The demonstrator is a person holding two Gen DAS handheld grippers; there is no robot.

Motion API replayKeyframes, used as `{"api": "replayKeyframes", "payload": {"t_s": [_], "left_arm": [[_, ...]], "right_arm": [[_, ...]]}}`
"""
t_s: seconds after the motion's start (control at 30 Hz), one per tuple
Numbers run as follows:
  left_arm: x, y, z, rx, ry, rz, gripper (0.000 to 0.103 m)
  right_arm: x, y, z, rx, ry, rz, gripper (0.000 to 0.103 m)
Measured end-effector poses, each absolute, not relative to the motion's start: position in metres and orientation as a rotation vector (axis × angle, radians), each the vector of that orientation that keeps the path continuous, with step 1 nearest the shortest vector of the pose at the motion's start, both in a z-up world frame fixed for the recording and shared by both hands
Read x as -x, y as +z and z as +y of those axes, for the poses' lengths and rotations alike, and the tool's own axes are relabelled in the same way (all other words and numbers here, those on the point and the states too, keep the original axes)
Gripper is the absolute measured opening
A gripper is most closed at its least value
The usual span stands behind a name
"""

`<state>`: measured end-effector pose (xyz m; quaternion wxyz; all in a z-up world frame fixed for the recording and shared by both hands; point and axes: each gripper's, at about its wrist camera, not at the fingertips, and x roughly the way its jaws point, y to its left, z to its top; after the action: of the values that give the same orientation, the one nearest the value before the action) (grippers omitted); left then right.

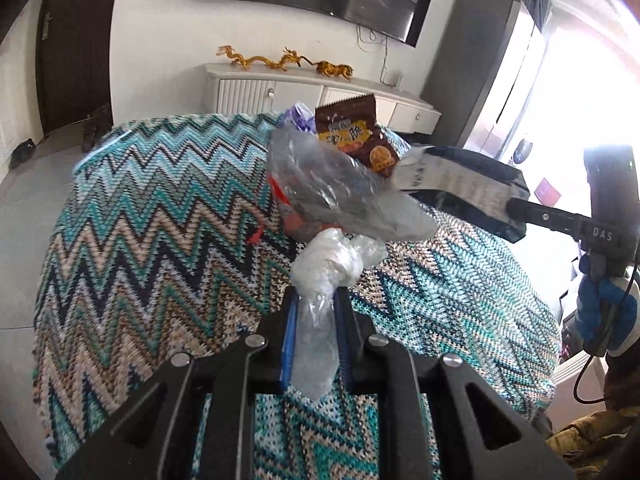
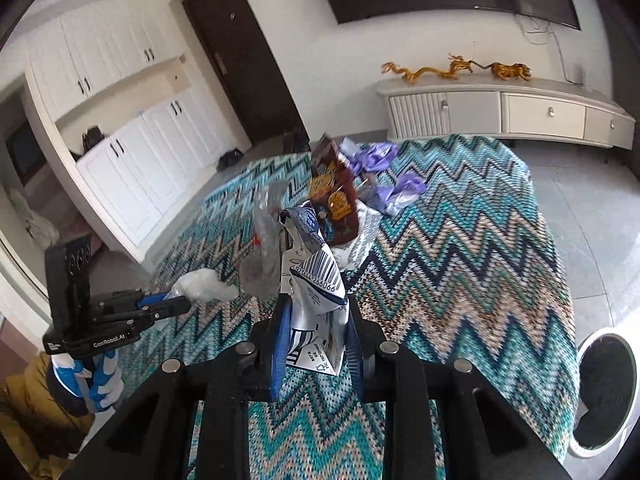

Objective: Collect trash
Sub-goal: 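Grasp the clear plastic bag with the left tool while the right tool grasps a white wrapper, then carry both items over the trash bin and open both tools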

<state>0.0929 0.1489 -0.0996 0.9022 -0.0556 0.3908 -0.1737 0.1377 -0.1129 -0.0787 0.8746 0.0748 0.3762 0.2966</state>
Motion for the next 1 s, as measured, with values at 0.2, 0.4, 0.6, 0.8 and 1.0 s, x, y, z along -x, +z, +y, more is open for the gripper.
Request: {"api": "replayKeyframes", "payload": {"t_s": [0.2, 0.4, 0.6, 0.8, 1.0], "left_arm": [[-0.081, -0.075, 0.148, 0.128, -0.353, 0.751, 0.015], [-0.086, -0.044, 0.120, 0.090, -0.401, 0.711, 0.014], [-0.109, -0.023, 0.054, 0.033, -0.509, 0.712, 0.014], [-0.142, -0.023, -0.049, -0.056, -0.626, 0.763, 0.014], [-0.182, -0.050, -0.170, -0.127, -0.722, 0.879, 0.014]], "right_arm": [[-0.120, -0.055, -0.144, -0.231, 0.597, 0.701, 0.024], [-0.104, -0.039, -0.189, -0.312, 0.549, 0.605, 0.024], [-0.092, -0.044, -0.258, -0.413, 0.432, 0.550, 0.024], [-0.071, -0.064, -0.341, -0.487, 0.255, 0.530, 0.024], [-0.061, -0.105, -0.420, -0.552, 0.064, 0.575, 0.024]]}}
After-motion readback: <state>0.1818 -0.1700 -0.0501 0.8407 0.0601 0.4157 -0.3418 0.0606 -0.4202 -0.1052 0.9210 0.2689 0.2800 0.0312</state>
